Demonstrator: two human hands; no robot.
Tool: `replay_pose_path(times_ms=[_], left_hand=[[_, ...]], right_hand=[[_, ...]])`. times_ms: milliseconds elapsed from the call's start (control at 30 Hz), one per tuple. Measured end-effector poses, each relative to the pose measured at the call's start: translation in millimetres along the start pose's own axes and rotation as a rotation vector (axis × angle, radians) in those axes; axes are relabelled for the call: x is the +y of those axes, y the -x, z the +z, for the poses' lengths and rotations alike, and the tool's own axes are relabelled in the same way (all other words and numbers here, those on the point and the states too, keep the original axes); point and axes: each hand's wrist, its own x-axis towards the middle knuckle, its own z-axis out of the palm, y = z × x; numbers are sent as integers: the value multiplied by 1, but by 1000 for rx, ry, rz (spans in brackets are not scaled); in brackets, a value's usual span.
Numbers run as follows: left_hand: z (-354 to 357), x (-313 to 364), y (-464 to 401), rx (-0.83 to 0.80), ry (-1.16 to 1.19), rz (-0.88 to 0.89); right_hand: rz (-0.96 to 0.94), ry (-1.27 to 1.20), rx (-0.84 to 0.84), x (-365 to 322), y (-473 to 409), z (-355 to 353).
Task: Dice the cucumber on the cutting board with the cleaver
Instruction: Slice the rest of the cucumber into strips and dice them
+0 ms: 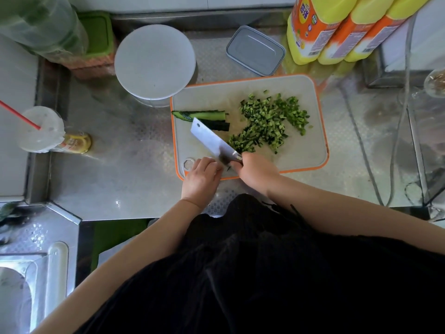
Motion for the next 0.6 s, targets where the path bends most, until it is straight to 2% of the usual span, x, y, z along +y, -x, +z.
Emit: replay_pose_path(times_ms=[167, 367, 600], left_hand=[[-4, 4, 0, -22, 27, -18], [-10, 0, 2, -8, -19, -15], [-6, 0, 3, -56, 5, -68]], right_hand=[[20, 0, 63, 9, 1, -11], [-84, 31, 17, -3, 14, -1], [-89, 111, -30, -12, 15, 3]])
